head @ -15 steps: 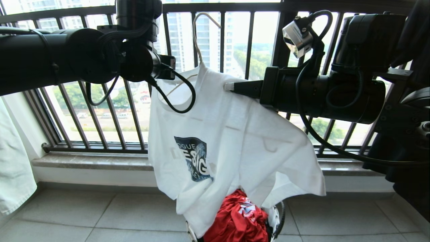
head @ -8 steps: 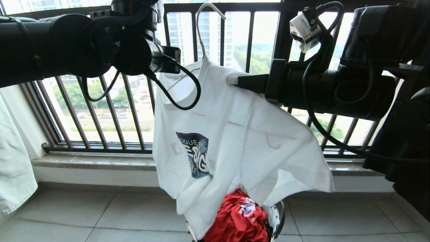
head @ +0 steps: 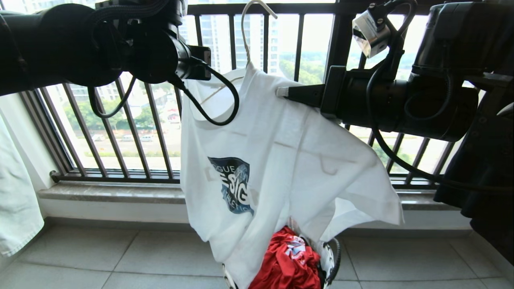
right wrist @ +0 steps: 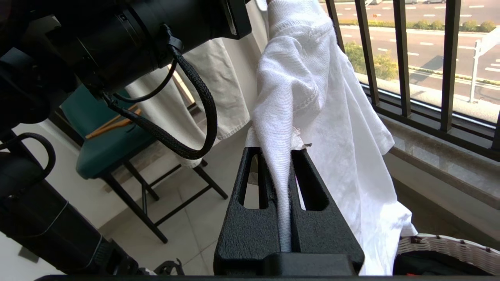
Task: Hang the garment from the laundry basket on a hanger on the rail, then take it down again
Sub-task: Hang the clothes on the clothes rack
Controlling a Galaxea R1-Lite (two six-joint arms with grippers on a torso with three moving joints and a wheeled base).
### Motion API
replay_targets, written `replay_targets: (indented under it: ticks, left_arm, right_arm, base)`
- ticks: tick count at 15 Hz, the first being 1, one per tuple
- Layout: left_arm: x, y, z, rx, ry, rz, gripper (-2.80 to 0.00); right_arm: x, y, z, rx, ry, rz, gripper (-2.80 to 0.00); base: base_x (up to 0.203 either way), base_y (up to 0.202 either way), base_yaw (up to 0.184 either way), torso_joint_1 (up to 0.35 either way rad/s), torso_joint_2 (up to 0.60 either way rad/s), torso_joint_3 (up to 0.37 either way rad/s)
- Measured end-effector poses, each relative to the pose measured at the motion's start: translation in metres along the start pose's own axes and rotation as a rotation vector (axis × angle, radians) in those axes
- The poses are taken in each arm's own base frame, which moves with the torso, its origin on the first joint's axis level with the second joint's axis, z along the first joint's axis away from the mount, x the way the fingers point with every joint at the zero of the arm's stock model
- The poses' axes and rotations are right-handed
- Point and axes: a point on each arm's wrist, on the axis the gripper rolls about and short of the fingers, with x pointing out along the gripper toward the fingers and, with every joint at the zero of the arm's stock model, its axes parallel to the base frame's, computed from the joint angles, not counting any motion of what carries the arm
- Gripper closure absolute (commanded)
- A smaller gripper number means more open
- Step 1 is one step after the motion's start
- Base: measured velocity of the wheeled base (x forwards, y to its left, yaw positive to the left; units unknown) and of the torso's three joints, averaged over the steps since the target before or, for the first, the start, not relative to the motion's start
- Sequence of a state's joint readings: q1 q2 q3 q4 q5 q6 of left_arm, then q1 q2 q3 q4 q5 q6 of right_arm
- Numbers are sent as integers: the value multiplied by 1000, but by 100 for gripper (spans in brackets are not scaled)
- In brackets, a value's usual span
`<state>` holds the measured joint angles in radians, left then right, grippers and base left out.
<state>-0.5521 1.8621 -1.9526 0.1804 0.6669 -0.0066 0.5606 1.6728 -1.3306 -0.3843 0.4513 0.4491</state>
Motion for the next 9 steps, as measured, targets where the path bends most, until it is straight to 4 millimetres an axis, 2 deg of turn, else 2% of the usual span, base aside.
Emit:
replay_targets:
  ticks: [6,9]
  left_arm:
    - [-4,-4,1,-7,-5,-10,0]
    - [-7,-9,8,-56,-67,-33,0]
  right_arm:
    - [-2,-5,5,-4,-29,-34,0]
    - [7,-9,0,-1,-26,-22,0]
  base:
    - [0,0,0,0,0,0]
    - [0,0,0,0,0,0]
